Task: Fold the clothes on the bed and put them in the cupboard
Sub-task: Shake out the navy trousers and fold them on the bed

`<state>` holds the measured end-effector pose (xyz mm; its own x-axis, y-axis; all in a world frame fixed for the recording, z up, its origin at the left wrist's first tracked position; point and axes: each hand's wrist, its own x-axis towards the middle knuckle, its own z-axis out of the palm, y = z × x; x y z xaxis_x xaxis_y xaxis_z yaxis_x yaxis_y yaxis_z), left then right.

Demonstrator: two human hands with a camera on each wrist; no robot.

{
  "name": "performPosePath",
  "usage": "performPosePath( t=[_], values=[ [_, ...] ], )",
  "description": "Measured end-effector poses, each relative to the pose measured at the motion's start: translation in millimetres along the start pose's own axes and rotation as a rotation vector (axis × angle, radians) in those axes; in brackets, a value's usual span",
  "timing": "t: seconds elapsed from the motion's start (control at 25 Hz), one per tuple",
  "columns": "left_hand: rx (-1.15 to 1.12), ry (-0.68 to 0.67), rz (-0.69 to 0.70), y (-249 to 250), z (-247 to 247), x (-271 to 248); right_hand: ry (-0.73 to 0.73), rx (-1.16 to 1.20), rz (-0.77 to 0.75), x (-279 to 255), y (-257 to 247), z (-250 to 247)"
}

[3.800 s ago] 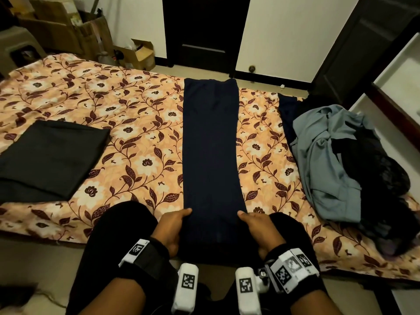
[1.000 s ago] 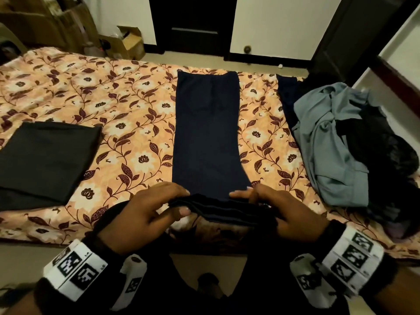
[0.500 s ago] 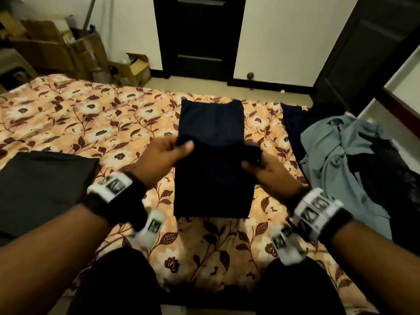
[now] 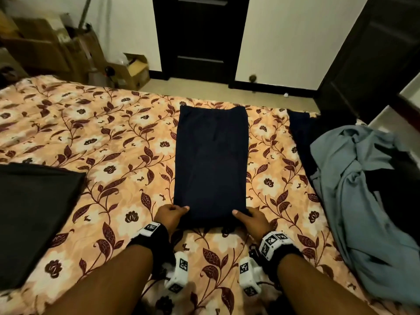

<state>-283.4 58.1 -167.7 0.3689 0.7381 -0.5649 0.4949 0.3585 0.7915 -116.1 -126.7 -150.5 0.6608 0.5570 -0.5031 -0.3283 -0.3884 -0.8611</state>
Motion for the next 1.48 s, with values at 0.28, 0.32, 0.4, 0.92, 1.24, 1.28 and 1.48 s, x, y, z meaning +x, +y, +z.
performPosePath(
  t=[0.28,0.32,0.4,0.92,1.24,1.28,1.48],
  values=[
    [-0.167,-0.107,0.035,20,-16,-52,-0.032,-0.29,-0.214,-38,-20,-12],
    [-0.137,-0.093,0.063,15,-23,-70,-0.019,-0.308,-0.25,-55,-23,-14],
    [-0.084,-0.085,0.091,-1,-35,-104,-0.069,-0.308,-0.244,-89,-27,-19],
    [-0.084,-0.108,-0.104,-2,17,-65,0.118,-0.268,0.148,-17,11,6],
    [-0.448,-0.164,0.341,62,1,-72,-0.156,0.082,-0.306,-2,-75,13],
    [-0.396,-0.168,0.306,59,-5,-70,-0.178,0.049,-0.254,-8,-81,10],
    [-0.111,-0.387,-0.107,-13,-15,-85,-0.39,-0.356,0.164,-44,-2,-15]
  ],
)
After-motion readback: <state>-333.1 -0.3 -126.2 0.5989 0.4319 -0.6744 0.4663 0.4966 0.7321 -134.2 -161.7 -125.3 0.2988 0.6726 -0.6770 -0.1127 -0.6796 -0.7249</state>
